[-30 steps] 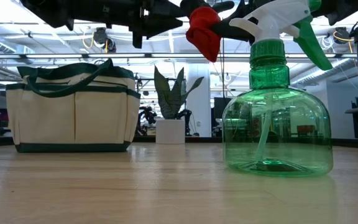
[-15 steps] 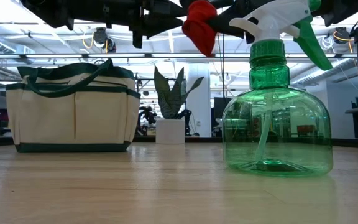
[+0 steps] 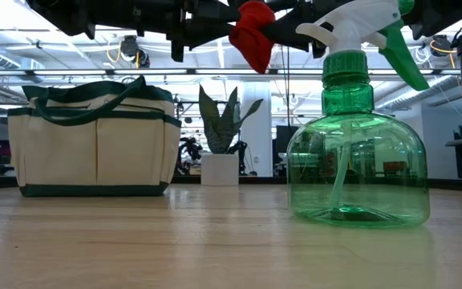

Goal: Pick & Place Garden tools in Gardening bag
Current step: Put the red gloves into the white gardening bag

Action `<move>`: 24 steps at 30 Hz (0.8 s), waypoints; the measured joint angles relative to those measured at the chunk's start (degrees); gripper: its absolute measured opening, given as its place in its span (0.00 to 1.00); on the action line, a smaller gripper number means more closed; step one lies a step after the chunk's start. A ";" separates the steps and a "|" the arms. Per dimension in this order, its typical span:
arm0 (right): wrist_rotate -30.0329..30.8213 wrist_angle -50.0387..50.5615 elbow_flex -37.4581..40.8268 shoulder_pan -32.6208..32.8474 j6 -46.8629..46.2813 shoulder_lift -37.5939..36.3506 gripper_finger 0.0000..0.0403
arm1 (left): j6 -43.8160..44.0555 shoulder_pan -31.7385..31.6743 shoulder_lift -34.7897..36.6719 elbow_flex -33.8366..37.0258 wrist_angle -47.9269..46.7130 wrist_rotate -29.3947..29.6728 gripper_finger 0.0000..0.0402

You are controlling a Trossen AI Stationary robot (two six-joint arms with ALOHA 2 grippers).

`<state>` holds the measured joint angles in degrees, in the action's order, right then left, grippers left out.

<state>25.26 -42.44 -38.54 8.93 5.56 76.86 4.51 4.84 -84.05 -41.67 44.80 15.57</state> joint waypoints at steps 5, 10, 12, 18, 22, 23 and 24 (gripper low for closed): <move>-0.03 -0.01 0.00 0.00 -0.32 0.00 0.08 | -2.46 0.00 0.00 0.00 -0.07 -2.22 0.35; -0.07 -0.41 0.00 0.00 -0.34 0.00 0.08 | -2.77 0.00 0.00 0.00 -0.18 -3.09 0.35; -0.09 -0.88 0.00 0.00 -0.34 0.00 0.08 | -2.77 0.00 0.00 0.00 -0.84 -3.63 0.35; -0.07 -1.36 0.00 0.00 -0.36 0.00 0.08 | -2.62 0.00 0.00 0.00 -1.34 -3.86 0.40; -2.02 -2.11 0.00 -0.02 -0.40 0.00 0.08 | -2.75 0.00 0.00 0.00 -1.32 -3.90 0.48; -3.01 -2.42 0.00 -0.04 -0.40 0.00 0.08 | -2.77 0.04 0.00 0.00 -1.32 -3.76 0.50; -3.92 -2.77 0.00 -0.04 -0.41 0.00 0.08 | -2.77 0.06 0.00 0.00 -1.31 -3.53 0.52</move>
<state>21.33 -45.21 -38.54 8.88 5.15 76.86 1.74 4.90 -84.05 -41.67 43.49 12.04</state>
